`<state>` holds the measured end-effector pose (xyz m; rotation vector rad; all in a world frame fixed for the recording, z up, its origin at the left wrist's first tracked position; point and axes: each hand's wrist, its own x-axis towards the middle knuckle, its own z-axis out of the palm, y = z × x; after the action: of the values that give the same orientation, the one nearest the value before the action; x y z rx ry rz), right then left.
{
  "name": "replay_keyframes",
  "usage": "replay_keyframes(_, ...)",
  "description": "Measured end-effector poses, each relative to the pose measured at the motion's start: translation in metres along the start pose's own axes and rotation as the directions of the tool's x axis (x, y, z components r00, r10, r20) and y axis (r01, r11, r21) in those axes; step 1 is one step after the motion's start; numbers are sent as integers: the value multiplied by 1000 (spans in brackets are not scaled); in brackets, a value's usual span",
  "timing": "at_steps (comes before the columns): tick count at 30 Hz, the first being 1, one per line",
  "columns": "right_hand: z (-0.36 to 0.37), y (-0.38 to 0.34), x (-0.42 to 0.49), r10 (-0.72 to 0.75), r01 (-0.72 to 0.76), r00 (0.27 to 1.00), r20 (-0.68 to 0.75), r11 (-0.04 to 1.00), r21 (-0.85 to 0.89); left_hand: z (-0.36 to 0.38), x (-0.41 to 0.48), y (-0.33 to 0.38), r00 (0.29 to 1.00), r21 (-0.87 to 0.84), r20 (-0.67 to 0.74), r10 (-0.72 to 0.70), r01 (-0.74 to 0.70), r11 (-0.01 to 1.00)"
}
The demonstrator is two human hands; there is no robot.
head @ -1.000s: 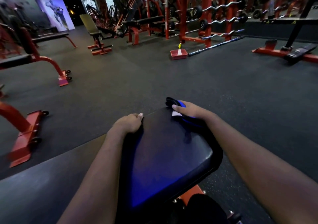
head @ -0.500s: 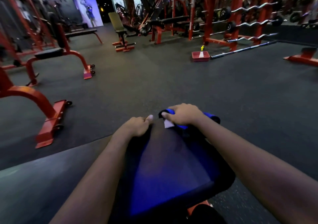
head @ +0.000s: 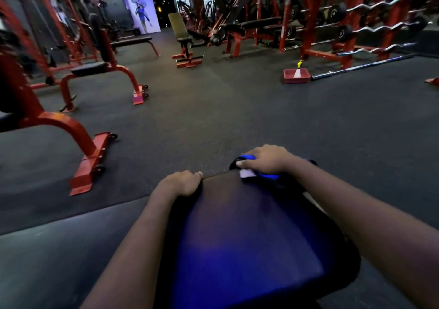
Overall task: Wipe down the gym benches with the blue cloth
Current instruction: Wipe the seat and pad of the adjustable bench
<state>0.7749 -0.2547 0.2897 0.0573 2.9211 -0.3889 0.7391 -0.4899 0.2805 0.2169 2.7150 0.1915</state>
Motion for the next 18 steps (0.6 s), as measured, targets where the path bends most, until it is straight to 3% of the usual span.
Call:
replay_keyframes(3,-7,29,-8,-20,-22,995,100,914,405,2,1,-4,1000,-1,-15,7,-7,1000)
replay_keyframes(4,-8,29,-7,5,-60,992,124,891,451,3,2,-5,1000,-2,-21,6,-6,1000)
replay_keyframes(5,-7,27,-2,67,-114,990,127,903,413,4,3,-7,1000,-6,-28,5,-5,1000)
replay_keyframes(8,2,4,17,233,-231,972,43,972,-33,5,2,-6,1000,-20,-16,-6,5,1000)
replay_keyframes(10,8,-19,23,158,-160,987,-27,975,-155,3,-2,-5,1000,-32,-15,-8,7,999)
replay_keyframes(13,6,-27,10,-42,38,998,-36,992,-119,-3,-8,-6,1000,-62,-13,7,-8,998)
replay_keyframes(15,-3,-11,-5,-118,117,993,21,992,42,-6,-10,-11,1000,-85,-14,15,-16,996)
replay_keyframes(18,-12,8,-7,-112,84,989,99,966,246,-7,-9,-31,999,-74,-38,-15,12,997)
